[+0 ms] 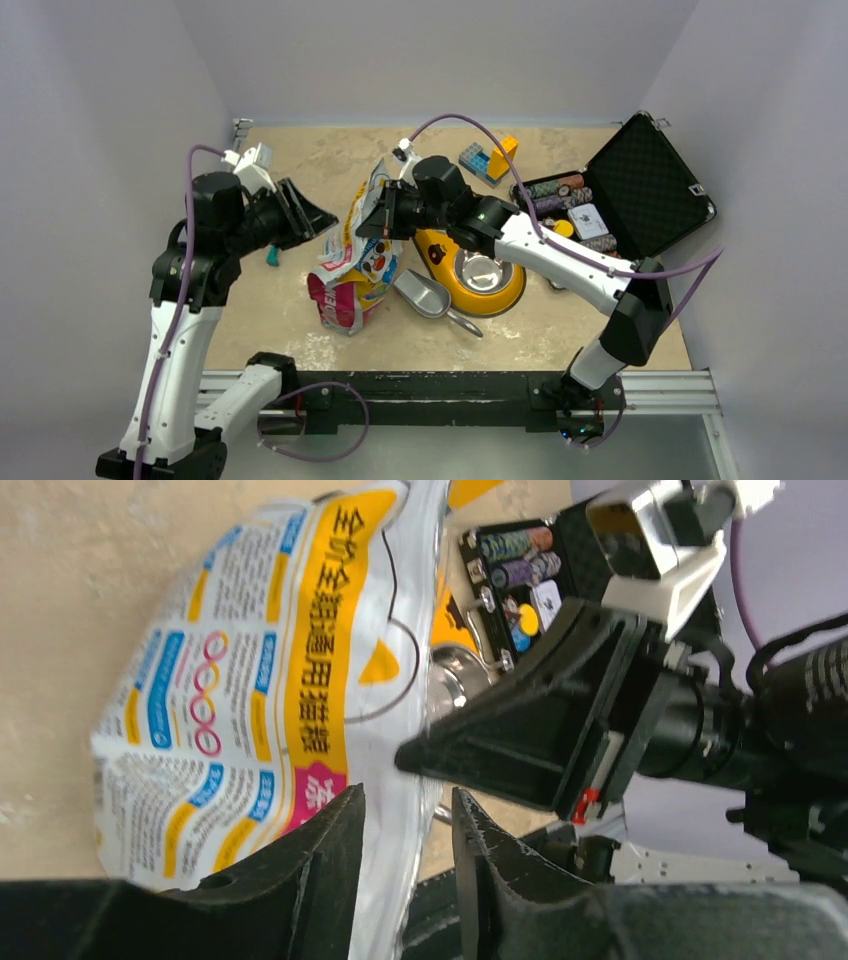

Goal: Serve the pet food

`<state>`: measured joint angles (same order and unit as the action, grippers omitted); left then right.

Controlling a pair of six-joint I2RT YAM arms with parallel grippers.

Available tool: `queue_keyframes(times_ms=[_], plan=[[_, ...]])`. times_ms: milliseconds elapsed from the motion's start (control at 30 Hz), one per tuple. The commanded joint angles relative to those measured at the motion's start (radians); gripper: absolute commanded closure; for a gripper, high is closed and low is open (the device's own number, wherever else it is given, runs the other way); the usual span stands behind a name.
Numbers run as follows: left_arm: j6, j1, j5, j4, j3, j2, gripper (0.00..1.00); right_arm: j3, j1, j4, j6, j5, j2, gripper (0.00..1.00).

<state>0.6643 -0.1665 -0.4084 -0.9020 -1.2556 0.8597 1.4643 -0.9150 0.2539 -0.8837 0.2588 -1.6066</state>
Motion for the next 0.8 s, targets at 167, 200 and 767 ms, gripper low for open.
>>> queue_keyframes(times_ms=[167,200,767], plan=[[-0.114,-0.066,0.125,0.197,-0.151,0.208,0.53,-0.001,-0.018,-0.065,0.010,0.094,0.038,1.00],[-0.126,-0.085,0.144,0.214,-0.161,0.222,0.53,-0.005,-0.018,-0.065,0.009,0.093,0.041,1.00],[-0.199,-0.186,0.269,0.313,-0.245,0.408,0.68,-0.087,-0.018,-0.080,-0.017,0.093,0.084,1.00]])
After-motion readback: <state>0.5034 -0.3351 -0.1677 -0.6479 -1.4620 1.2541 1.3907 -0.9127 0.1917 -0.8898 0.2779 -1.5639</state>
